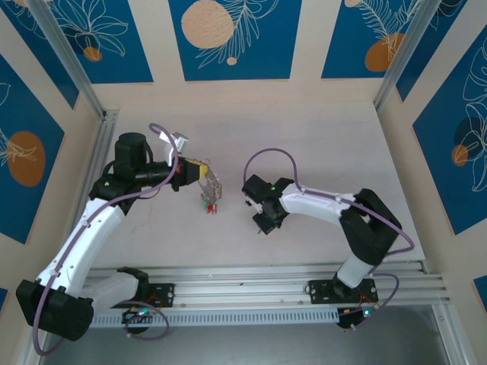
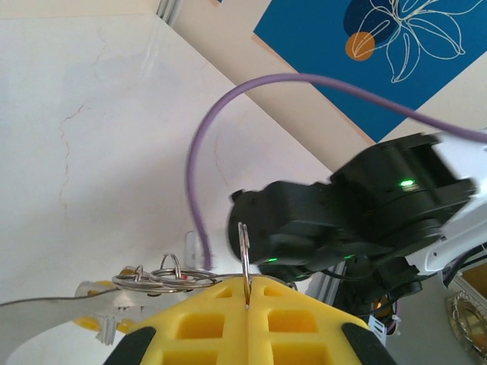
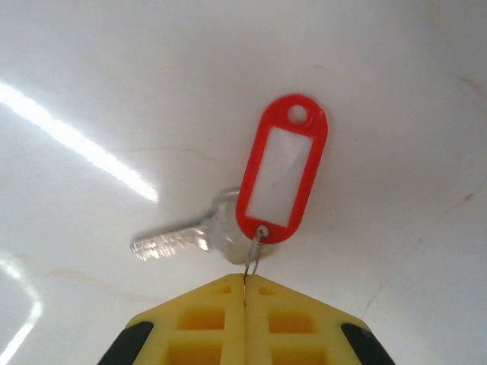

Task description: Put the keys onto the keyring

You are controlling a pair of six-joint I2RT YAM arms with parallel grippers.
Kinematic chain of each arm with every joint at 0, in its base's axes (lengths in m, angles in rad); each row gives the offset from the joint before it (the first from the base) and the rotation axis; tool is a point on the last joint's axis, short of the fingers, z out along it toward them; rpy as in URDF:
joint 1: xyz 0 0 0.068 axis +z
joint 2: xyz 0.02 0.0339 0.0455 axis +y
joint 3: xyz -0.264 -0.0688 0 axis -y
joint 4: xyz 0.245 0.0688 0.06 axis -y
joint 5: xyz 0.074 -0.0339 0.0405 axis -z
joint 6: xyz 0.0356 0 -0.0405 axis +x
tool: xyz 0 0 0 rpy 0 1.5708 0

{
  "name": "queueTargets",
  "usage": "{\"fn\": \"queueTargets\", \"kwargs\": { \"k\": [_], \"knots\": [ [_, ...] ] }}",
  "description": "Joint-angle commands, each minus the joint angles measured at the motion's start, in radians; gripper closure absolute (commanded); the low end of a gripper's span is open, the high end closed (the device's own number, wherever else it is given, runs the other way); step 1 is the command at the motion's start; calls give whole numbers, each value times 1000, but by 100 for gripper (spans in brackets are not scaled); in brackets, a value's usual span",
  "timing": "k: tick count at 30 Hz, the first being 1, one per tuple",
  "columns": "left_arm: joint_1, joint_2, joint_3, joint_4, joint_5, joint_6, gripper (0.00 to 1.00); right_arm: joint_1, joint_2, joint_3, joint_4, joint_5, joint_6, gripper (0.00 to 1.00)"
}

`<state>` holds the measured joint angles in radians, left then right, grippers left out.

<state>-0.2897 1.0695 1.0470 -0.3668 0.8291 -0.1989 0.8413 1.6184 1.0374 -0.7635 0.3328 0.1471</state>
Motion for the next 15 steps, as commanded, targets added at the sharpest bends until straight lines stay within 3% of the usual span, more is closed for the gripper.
{"fn": "queueTargets", "kwargs": {
  "k": [1,6,15],
  "knots": [
    [15,-32,22,10,-1,37,100,37,-161,3,-32,-89,-13,100],
    [16,-34,7,20,-9,40,100,113,-408,-17,-17,-161,-27,100],
    [13,-60,-13,21,5,91,100,120,-566,89,-21,-355,-25,100]
  ]
}}
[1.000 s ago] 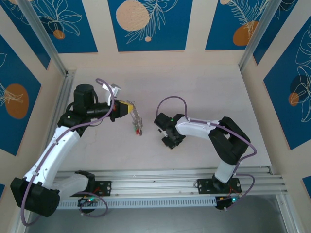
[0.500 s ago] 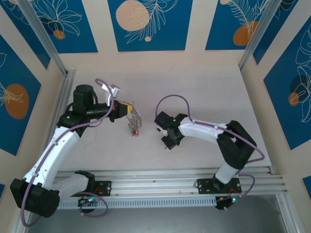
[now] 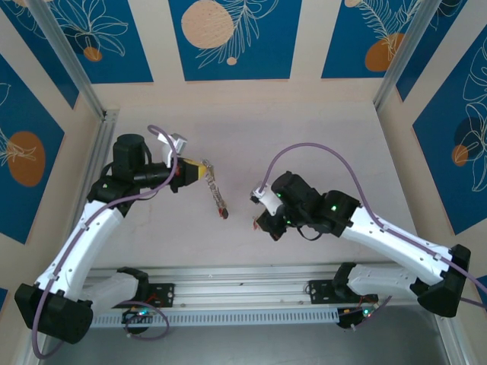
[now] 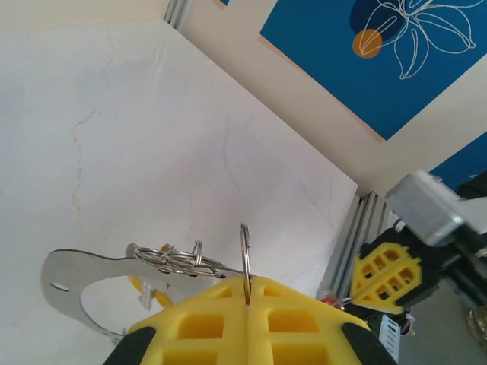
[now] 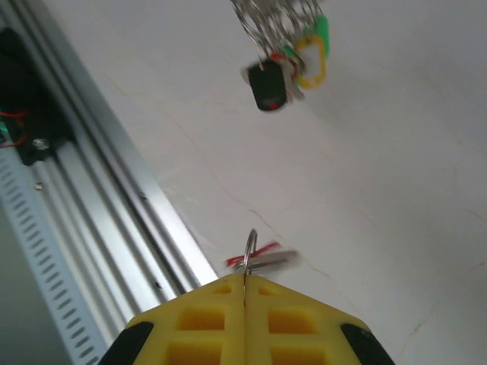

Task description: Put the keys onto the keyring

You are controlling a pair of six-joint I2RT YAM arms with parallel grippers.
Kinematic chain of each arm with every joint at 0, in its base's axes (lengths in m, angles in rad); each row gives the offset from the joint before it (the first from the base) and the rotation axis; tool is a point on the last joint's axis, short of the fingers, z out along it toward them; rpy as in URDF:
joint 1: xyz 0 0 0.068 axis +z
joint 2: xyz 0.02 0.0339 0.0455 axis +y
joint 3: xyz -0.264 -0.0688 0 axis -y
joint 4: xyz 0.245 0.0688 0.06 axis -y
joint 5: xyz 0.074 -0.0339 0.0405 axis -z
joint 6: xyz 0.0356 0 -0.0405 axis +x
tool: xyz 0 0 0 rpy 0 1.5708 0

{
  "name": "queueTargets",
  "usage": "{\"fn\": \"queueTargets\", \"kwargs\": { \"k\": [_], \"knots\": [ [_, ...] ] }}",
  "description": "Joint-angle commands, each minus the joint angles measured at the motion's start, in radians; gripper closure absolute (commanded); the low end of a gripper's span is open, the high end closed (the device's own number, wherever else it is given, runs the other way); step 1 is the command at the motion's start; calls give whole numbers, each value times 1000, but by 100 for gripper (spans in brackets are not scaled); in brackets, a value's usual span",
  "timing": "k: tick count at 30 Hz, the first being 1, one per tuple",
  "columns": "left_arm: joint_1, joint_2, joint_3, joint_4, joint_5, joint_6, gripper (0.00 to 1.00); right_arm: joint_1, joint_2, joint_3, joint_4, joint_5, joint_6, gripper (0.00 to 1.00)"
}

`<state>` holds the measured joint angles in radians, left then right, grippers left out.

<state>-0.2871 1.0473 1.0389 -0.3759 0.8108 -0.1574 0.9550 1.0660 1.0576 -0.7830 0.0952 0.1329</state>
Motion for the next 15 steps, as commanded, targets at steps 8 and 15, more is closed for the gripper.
{"fn": "queueTargets", "kwargs": {
  "k": [8,15],
  "knots": [
    [-28,-79,-10,10,-12,137,100,-3,7,222,23,-259,-37,100],
    [-28,-73,-18,-33,-100,151,100,-175,72,136,40,-344,19,100]
  ]
}}
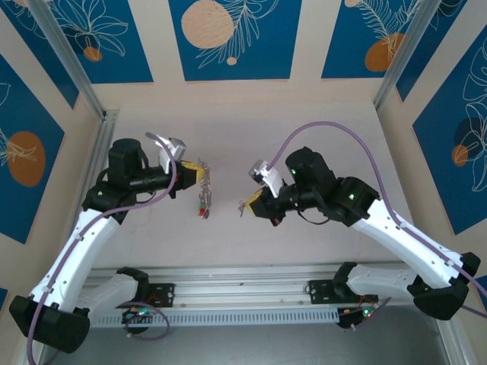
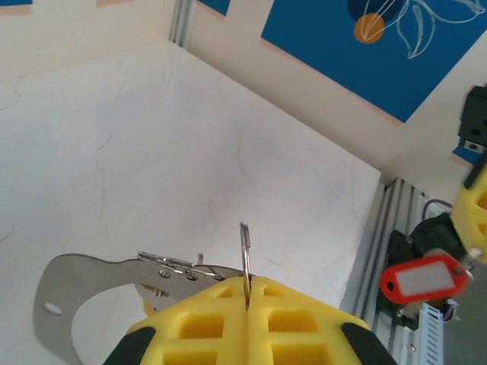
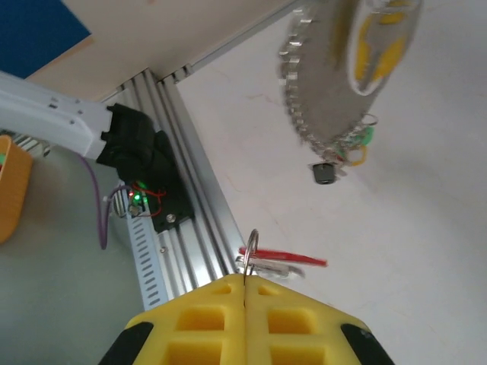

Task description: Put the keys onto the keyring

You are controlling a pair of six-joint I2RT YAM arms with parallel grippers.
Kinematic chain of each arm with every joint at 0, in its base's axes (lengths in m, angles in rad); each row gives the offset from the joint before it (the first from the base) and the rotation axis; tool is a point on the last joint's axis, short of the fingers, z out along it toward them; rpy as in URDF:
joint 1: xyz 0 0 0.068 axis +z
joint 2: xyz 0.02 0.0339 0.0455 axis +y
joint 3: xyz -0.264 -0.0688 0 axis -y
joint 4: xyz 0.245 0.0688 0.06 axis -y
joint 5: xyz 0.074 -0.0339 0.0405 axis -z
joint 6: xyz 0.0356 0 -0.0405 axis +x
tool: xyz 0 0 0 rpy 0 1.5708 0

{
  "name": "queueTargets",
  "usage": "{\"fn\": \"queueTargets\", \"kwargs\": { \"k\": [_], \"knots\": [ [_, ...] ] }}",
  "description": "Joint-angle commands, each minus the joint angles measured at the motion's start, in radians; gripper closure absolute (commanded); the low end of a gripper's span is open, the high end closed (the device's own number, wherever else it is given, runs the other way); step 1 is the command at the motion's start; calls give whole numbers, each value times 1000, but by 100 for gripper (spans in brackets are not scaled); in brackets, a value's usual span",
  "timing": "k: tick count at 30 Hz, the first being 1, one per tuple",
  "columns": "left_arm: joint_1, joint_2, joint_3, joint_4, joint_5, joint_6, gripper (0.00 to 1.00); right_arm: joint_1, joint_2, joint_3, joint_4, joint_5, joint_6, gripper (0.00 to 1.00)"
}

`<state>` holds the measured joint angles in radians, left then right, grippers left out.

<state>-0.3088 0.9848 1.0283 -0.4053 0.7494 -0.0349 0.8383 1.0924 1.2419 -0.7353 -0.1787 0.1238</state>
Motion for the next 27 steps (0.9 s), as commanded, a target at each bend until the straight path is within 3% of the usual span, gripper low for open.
{"fn": "queueTargets", "kwargs": {
  "k": [1,5,9,15,22,27],
  "knots": [
    [-6,-14,-13,-4,-52,29,100,-83,64,-66,-7,-85,36,100],
    [-5,-17,-42,-3,-101,0,100,-157,175,-116,30,-141,80,100],
    [-4,-16,-66,-14,-138,-6,100,-199,345,-55,-73,-123,99,100],
    [-1,-32,-91,1,-151,1,100,-221,528,22,-285,-95,76,100],
    [14,-45,-106,12,-146,-5,100,-249,685,45,-313,-113,17,100],
    [25,-51,-111,24,-130,-11,100,-248,872,169,-332,-68,-46,100]
  ]
}}
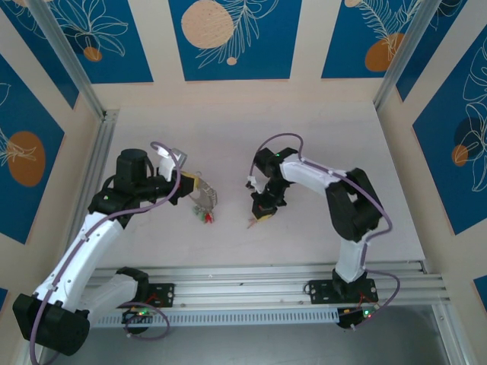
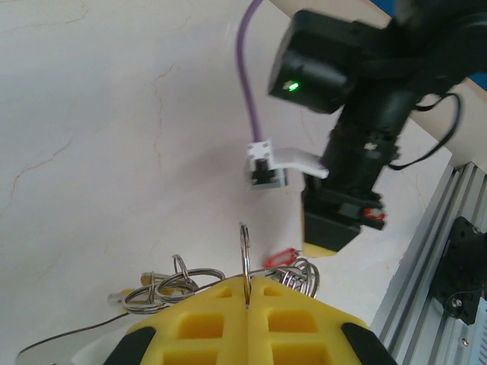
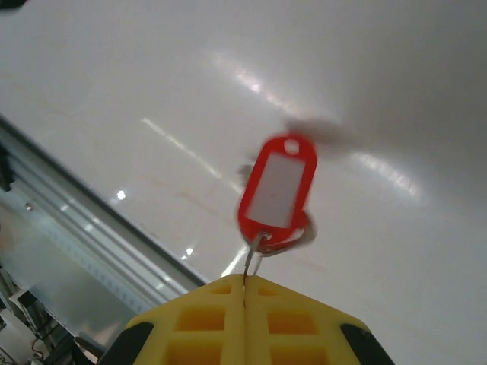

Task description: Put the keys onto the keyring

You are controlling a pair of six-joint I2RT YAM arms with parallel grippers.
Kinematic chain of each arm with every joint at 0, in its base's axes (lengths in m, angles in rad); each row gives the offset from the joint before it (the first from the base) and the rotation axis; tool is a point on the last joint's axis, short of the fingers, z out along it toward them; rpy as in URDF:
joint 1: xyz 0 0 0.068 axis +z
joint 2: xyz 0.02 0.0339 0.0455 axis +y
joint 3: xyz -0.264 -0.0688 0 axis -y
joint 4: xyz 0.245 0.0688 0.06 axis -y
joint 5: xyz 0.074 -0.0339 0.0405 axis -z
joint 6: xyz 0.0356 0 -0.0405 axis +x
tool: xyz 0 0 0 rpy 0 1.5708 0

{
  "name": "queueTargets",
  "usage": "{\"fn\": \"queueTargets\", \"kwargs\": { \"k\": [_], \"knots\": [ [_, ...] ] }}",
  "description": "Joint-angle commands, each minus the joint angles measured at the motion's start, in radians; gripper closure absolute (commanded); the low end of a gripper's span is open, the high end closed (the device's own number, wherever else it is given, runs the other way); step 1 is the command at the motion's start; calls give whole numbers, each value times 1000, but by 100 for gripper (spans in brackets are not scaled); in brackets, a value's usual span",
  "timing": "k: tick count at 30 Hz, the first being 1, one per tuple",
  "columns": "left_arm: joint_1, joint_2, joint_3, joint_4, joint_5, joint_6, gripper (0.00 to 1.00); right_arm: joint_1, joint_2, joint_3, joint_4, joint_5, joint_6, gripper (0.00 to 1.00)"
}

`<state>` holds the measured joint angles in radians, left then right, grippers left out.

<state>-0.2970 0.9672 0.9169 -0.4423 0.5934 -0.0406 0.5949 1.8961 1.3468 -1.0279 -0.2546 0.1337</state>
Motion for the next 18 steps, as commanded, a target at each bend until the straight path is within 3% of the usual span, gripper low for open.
{"fn": "queueTargets", "kwargs": {
  "k": [1,9,18],
  "knots": [
    [14,-35,-1,61,28,-5,100,-6,99,89,-43,12,-64,100],
    [22,-32,-7,62,35,1,100,-12,236,265,-71,65,-91,100],
    [32,-17,-10,88,68,-19,100,-15,143,211,-8,152,-52,78]
  ]
}}
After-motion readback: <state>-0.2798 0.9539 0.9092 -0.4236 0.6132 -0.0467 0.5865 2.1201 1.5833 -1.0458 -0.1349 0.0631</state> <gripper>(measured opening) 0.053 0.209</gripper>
